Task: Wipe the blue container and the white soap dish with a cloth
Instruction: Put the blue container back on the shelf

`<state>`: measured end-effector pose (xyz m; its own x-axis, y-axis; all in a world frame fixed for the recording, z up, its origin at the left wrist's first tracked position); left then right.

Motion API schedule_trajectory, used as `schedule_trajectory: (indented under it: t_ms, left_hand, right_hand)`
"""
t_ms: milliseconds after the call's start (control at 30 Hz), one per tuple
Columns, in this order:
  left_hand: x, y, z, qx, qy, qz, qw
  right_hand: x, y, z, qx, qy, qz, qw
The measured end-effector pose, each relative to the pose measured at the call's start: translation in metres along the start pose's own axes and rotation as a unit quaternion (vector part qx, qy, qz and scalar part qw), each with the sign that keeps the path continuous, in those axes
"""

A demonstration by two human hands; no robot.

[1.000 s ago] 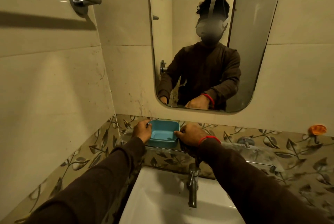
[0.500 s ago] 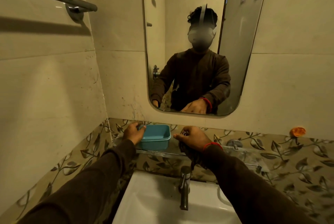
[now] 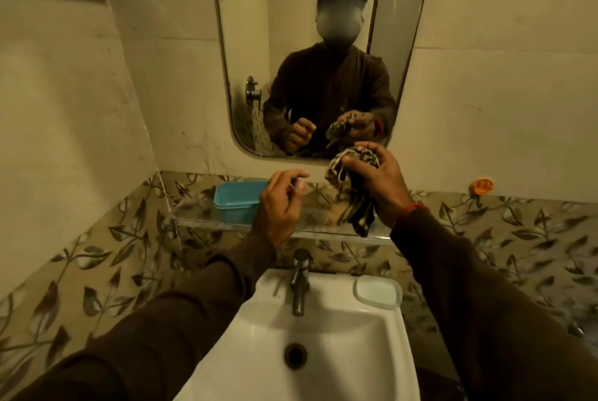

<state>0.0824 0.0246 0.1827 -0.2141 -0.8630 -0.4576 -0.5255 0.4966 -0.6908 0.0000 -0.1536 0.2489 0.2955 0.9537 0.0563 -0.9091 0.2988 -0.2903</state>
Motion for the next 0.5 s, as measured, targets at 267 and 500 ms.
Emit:
schedule_trajectory:
  t_ms: [267, 500]
  left_hand:
    - [0.111, 0.021, -0.027, -0.185, 0.112, 0.251, 0.943]
    - [0.159, 0.032, -0.032, -0.151, -0.025, 0.265, 0.952]
  right_hand:
    - [-0.05, 0.039, 0.013, -0.04, 0.018, -0.006, 0.999]
    - [-0.097, 0.075, -0.013, 0.0, 0.077, -0.003, 0.997]
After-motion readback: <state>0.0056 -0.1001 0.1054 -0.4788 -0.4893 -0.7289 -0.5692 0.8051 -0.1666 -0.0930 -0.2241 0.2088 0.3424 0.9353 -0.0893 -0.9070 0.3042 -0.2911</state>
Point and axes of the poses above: each hand's wrist, its own y-axis away from the middle knuckle, its own x-axis out of the palm, z = x × y, the point moved 1 cm from there along -y, towards the middle knuckle, and after that the axes turned 14 degrees about z, right-handed, at the moved point
